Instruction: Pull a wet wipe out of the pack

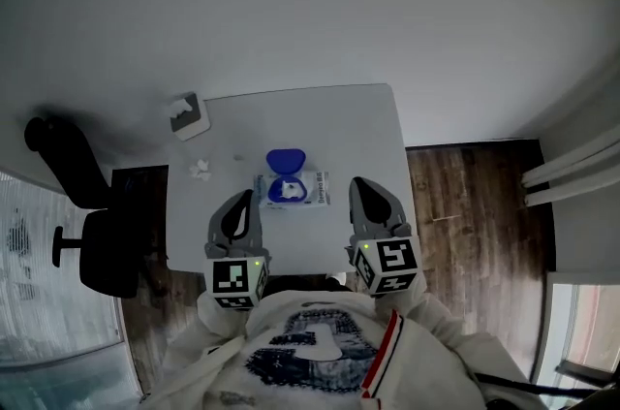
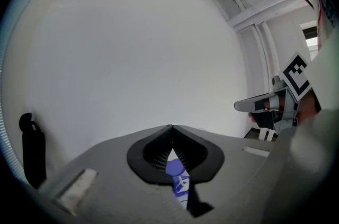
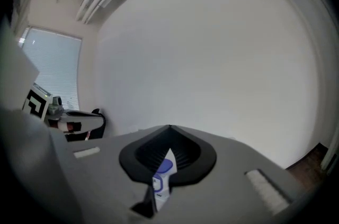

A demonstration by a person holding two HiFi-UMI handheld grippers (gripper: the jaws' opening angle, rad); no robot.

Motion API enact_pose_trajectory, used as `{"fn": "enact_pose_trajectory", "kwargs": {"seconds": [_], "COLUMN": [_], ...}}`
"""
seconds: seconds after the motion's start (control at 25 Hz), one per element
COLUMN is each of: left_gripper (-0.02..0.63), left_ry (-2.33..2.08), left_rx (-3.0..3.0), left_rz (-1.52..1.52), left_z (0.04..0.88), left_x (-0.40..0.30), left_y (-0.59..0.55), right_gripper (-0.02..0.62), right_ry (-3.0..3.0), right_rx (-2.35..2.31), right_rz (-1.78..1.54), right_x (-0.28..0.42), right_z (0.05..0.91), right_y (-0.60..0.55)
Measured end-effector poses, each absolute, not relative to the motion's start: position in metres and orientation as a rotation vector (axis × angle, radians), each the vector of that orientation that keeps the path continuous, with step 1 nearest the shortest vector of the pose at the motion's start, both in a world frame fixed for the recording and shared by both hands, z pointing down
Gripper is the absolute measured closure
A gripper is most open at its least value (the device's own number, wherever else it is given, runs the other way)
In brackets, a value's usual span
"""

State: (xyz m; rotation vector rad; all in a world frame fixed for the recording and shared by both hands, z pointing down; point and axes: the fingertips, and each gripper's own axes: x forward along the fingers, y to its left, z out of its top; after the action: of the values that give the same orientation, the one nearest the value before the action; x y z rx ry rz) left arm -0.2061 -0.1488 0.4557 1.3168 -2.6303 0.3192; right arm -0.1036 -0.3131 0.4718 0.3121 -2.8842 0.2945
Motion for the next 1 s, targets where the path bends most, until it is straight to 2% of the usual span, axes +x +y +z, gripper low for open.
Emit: {"fn": "enact_pose_trajectory", "kwargs": {"seconds": [0.32, 1.0], "left_gripper": [0.603, 0.603], "left_ry": [-2.613, -2.488], "left_rx": [1.334, 1.522], "left_rz": [0.263, 0.161], "left_z": [0.46, 0.478], "left_x": [-0.221, -0.274], "left_y": [-0.134, -0.103], "right_gripper": [0.591, 0.591], "right_ry": [-2.859, -2.817], "right_rx": [0.237, 0.393], "right_rz": [0.269, 0.233], "right_x": [-0.128, -0.174], "right_z": [0.479, 0.48], "right_y": [-0.284, -0.242]}}
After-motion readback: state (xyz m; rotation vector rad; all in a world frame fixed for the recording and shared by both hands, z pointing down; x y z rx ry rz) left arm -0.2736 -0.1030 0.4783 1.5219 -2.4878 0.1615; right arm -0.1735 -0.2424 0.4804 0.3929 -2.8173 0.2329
